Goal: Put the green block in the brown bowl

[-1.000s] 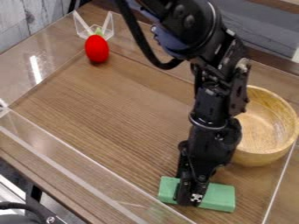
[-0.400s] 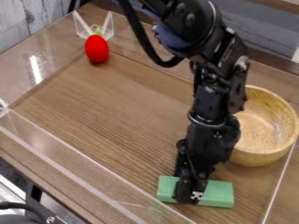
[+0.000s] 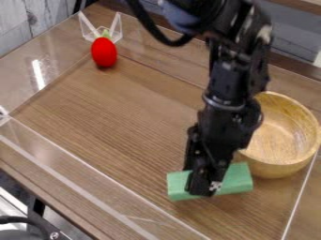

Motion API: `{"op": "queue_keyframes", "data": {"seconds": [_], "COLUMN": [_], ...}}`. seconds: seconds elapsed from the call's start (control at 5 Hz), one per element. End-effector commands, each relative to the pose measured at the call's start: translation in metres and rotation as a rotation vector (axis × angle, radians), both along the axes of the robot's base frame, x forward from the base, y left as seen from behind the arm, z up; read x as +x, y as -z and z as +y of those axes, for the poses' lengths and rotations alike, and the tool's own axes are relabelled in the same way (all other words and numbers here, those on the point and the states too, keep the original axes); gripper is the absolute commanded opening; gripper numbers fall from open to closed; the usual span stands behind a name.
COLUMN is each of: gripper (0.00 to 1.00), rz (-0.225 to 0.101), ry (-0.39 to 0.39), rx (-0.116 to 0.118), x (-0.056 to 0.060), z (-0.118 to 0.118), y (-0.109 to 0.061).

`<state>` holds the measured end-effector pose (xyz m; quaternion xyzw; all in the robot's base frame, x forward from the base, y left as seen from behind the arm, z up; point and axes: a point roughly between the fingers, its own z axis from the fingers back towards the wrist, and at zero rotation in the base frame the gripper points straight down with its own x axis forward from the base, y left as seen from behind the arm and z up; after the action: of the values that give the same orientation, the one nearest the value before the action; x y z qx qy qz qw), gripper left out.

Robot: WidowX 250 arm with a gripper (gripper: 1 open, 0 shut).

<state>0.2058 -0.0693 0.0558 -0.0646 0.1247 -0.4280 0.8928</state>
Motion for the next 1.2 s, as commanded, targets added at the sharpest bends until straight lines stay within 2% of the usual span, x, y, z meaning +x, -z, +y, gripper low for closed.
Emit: {"op": "queue_keyframes", "data": {"seconds": [0.0, 0.2, 0.4, 0.6, 0.8, 1.0], "gripper": [0.00, 0.00, 0.00, 0.00, 0.00, 0.00], "rz": [-0.103, -0.170, -0.246, -0.341, -0.395, -0.436], "ry": [-0.029, -0.052, -0.085, -0.083, -0.062, -0.025], "rx": [0.010, 0.021, 0.044, 0.026, 0.005, -0.019], "x": [0.022, 0.039, 0.050, 0.051, 0.045, 0.040], "z": [-0.003, 0.001, 0.009, 0.009, 0.006, 0.002], "y": [-0.034, -0.050, -0.062, -0.060, -0.056, -0.055]}}
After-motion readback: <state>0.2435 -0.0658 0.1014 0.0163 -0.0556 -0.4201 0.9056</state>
